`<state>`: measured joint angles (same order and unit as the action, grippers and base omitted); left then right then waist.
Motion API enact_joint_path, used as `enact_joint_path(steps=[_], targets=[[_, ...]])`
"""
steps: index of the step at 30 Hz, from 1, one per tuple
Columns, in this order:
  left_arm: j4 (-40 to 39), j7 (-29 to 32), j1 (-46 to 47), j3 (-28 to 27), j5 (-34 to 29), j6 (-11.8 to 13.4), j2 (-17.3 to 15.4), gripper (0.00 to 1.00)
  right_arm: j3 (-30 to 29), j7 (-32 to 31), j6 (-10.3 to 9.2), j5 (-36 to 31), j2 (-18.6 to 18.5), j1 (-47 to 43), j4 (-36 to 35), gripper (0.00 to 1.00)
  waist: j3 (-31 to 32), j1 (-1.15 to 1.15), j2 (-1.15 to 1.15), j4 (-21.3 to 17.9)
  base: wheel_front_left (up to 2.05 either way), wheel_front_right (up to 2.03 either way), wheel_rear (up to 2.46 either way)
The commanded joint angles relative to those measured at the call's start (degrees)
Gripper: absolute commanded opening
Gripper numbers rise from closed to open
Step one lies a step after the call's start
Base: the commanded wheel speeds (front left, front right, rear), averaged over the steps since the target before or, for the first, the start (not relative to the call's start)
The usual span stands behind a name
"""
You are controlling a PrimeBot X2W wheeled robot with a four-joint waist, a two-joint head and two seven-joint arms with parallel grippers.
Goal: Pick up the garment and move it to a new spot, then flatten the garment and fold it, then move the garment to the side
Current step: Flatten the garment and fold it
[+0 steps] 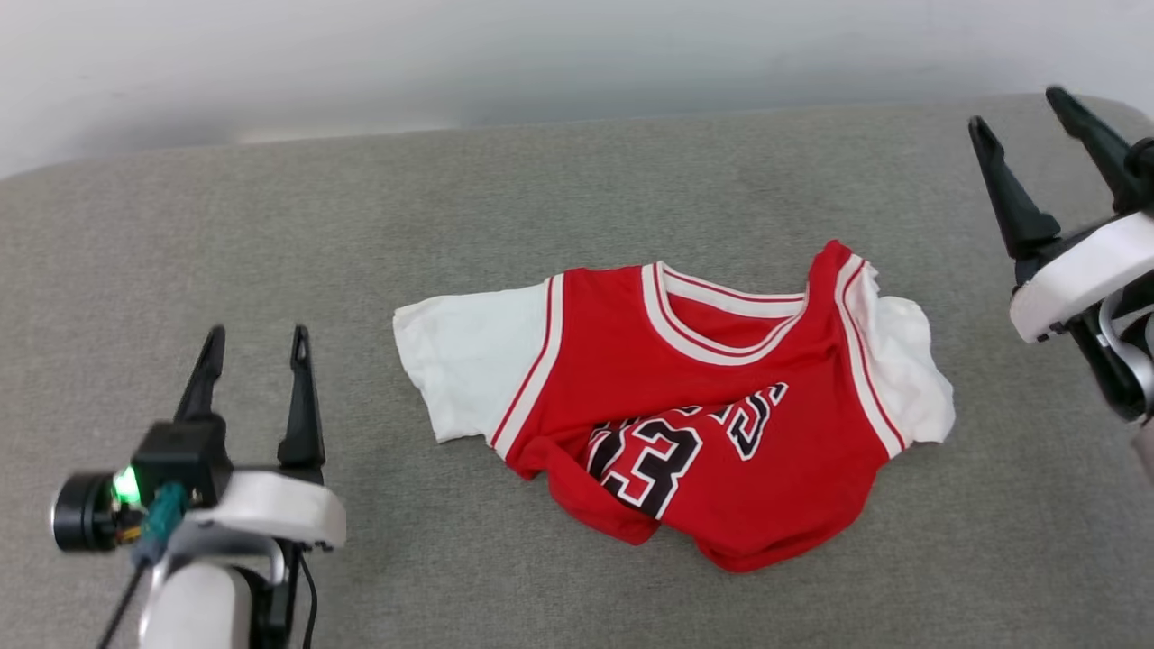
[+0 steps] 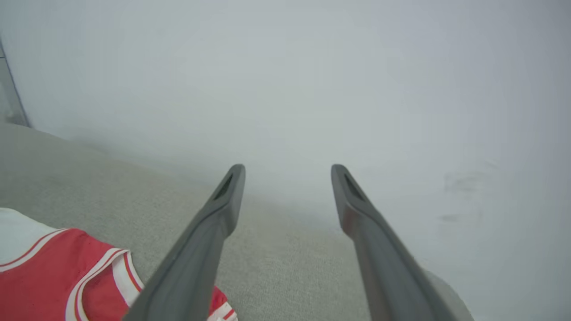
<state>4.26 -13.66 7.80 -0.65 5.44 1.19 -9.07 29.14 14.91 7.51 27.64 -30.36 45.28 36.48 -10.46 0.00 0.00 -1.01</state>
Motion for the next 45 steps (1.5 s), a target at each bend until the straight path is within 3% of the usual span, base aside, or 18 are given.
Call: enact_joint_path(steps=[1,7,12,17,20,25,32,36,45], targets=[[0.5,1.1,2.0,-0.1,0.1,-0.8,-1.1,1.0,-4.7,0.3,-0.04,-3.2,2.0,-3.1,-4.4,1.0,0.1,0.0,0.0,-0.8,0.0,0.0,0.0],[3.5,7.2,9.2,0.8,1.0,-4.2,-4.8,1.0,-21.3,0.3,-0.04,-15.3,11.2,-18.5,-22.5,1.0,-0.5,0.0,0.0,-2.1,0.0,0.0,0.0],[6.3,13.3,15.9,2.4,2.2,-6.7,-8.0,1.0,-26.7,0.3,-0.04,-19.5,16.9,-27.3,-31.5,1.0,-1.2,0.0,0.0,-2.8,0.0,0.0,0.0],[9.7,21.5,23.4,5.5,5.6,-8.3,-11.4,1.0,-28.4,0.3,-0.04,-22.1,20.0,-32.4,-36.8,1.0,-2.2,0.0,0.0,-3.6,0.0,0.0,0.0],[10.9,26.5,28.0,8.7,7.8,-8.5,-14.0,1.0,-29.0,0.3,-0.04,-23.2,21.1,-34.1,-38.5,1.0,-3.1,0.0,0.0,-4.1,0.0,0.0,0.0],[12.1,38.3,35.4,18.9,16.5,-8.6,-19.0,1.0,-29.2,0.3,-0.04,-24.0,22.2,-34.9,-39.7,1.0,-4.9,0.0,0.0,-4.7,0.0,0.0,0.0],[12.5,56.8,45.0,32.2,29.9,-8.6,-26.3,1.0,-27.9,0.3,-0.04,-24.7,21.4,-32.1,-40.5,1.0,-8.4,0.0,0.0,-5.8,0.0,0.0,0.0],[13.6,64.7,49.0,37.6,35.4,-8.6,-28.6,1.0,-27.1,0.3,-0.04,-24.8,20.9,-30.6,-40.7,1.0,-10.6,0.0,0.0,-6.5,0.0,0.0,0.0],[18.1,73.0,53.6,46.6,41.5,-8.6,-31.6,1.0,-25.2,0.3,-0.04,-24.6,20.6,-27.4,-40.0,1.0,-15.1,0.0,0.0,-8.7,0.0,0.0,0.0]])
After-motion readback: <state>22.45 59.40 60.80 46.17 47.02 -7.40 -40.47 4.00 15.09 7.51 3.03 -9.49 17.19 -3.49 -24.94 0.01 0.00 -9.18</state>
